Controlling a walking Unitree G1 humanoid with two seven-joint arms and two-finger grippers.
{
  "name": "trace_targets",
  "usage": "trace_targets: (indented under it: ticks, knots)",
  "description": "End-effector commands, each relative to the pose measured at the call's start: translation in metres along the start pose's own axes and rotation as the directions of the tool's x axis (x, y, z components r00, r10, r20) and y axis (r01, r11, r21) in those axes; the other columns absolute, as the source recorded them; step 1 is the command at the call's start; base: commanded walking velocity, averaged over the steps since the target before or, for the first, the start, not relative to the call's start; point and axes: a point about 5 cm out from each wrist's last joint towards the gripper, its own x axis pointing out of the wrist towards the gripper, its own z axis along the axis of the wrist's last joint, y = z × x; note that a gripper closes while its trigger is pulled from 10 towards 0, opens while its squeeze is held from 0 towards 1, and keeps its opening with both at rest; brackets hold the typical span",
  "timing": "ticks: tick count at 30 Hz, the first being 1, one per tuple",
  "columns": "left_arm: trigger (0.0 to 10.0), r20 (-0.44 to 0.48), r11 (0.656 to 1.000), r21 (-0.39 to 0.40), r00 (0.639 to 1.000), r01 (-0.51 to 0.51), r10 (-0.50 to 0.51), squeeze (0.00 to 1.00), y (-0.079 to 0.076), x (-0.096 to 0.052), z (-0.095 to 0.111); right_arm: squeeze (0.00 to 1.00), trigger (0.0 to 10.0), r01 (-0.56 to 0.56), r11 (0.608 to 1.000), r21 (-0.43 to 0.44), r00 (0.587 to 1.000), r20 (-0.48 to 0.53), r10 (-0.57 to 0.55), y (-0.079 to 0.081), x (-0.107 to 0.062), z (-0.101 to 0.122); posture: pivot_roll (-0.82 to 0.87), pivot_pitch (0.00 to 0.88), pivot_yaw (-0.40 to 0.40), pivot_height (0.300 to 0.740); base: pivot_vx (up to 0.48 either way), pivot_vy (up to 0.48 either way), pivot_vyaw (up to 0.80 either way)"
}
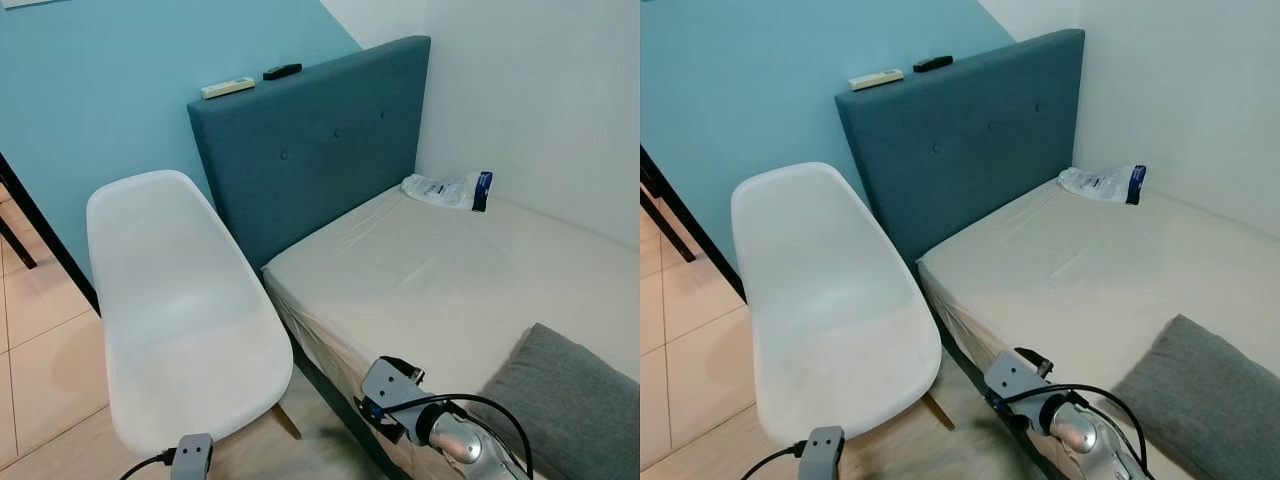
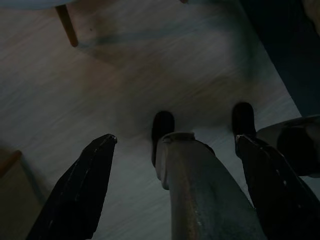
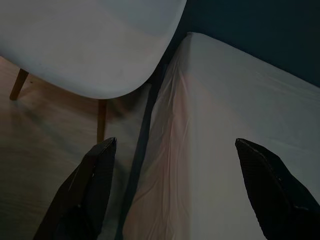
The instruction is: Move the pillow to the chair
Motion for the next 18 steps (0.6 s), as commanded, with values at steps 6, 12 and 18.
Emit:
trace_targets:
  ticks: [6,12,18]
  knots:
    - [10.0,-0.025,1.000,0.017,1.000,0.003,-0.002,0.00,0.0018,-0.0006,-0.0033,0.00,10.0,-0.012,1.000,0.011,1.000,0.015,0.012,0.0042,0.0014,0.0043,-0.17,0.031,0.065,0.740,0.000,0.000,0.00]
    - [10.0,-0.027,1.000,0.014,1.000,0.005,-0.005,0.00,0.0016,-0.0007,-0.0040,0.00,10.0,-0.021,1.000,0.003,1.000,0.016,0.021,0.0065,0.0030,0.0054,-0.16,0.031,0.068,0.740,0.000,0.000,0.00]
    - [10.0,-0.023,1.000,0.007,1.000,-0.008,0.009,0.00,0.0064,-0.0014,-0.0031,0.00,10.0,-0.039,0.998,-0.041,0.999,0.013,0.039,0.0107,0.0061,0.0079,-0.14,0.032,0.077,0.740,0.000,0.000,0.00]
